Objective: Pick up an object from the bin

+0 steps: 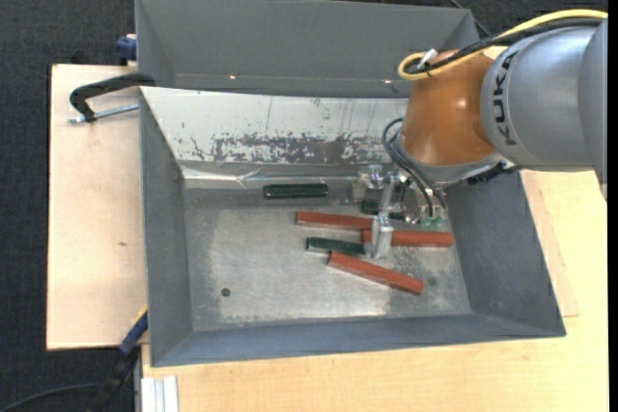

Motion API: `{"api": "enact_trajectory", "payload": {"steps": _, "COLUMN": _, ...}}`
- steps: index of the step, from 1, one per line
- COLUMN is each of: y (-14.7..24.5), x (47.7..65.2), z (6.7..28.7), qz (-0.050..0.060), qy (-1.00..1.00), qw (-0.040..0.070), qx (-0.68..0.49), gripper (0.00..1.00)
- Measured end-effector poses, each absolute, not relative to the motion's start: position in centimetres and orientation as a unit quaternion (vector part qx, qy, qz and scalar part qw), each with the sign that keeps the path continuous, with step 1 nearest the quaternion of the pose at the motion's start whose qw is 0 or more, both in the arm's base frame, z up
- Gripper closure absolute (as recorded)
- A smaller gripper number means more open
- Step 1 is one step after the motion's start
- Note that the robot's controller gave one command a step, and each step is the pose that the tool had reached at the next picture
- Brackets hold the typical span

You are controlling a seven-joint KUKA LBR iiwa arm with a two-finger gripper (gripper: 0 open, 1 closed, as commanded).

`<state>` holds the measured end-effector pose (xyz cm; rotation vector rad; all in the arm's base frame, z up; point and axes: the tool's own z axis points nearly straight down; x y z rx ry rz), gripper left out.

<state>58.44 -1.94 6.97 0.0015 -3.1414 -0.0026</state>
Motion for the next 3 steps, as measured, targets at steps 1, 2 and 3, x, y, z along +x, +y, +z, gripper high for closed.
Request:
{"api": "enact_trajectory", "payload": {"steps": 1, "y": -1.9, "x": 58.6, "z": 7.1, "qz": -0.001, "qy": -1.0, "qw": -0.002, "qx": 0.0, "gripper": 0.0}}
{"api": "enact_trajectory", "payload": {"steps": 2, "y": -1.9, "x": 58.7, "z": 7.4, "qz": -0.001, "qy": -1.0, "qw": -0.003, "qx": 0.0, "gripper": 1.0}}
{"api": "enact_trajectory", "payload": {"steps": 3, "y": -1.8, "x": 58.9, "z": 10.4, "qz": -0.001, "qy": -1.0, "qw": -0.004, "qx": -0.001, "gripper": 1.0}}
